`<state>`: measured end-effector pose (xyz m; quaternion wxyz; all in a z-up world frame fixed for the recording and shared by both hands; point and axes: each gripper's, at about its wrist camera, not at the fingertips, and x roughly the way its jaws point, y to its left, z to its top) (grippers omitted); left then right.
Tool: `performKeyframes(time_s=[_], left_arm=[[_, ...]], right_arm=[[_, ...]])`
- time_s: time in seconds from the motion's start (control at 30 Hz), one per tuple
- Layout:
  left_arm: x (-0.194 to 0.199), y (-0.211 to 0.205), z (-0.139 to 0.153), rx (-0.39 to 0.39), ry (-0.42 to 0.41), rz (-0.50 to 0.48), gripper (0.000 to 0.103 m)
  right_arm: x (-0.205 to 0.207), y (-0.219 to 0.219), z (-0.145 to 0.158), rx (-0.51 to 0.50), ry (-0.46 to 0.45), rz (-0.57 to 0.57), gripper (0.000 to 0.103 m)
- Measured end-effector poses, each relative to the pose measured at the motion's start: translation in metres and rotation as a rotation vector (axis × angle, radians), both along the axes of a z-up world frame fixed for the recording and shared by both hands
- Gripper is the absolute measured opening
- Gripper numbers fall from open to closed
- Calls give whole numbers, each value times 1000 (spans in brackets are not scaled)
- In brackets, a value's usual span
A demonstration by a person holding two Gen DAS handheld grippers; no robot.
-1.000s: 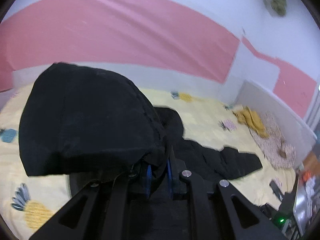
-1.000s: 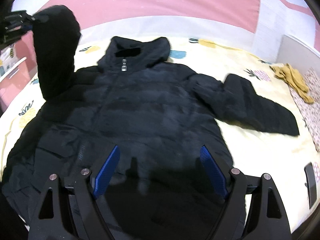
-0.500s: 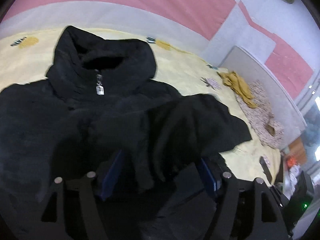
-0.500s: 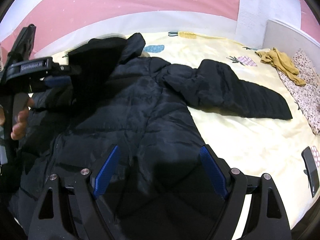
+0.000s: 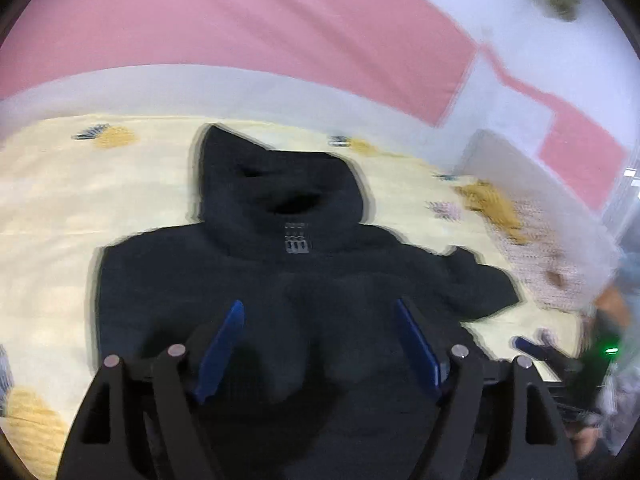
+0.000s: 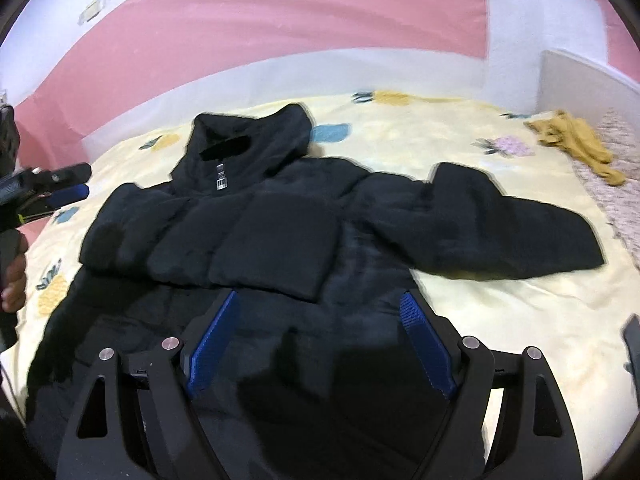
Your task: Fold large clothes
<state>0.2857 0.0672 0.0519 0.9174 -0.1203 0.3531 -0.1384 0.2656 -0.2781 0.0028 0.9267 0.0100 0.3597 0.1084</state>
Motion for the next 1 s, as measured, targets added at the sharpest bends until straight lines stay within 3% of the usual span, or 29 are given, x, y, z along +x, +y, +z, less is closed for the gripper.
performKeyframes(time_s=[0.13,0.27,0.37,0.53,0.73,1.0], left_arm=[[25,49,-33,63,85,142,78],[40,74,-74,61,159,210,78],[39,76,-94,36,173,217,78],[46,68,-108,81,176,208,78],[43,66,-104,99,180,210,78],[-23,59,-49,117,80,181,78]], right_arm=[[35,30,-11,-16,25,73,82],[77,48,-25,-19,63,85,78],[121,58,-58,-62,172,68,75],[152,66,-82,-95,189,64,75],[152,66,-79,-104,207,61,75],[81,16,-30,-45,116,14,75]])
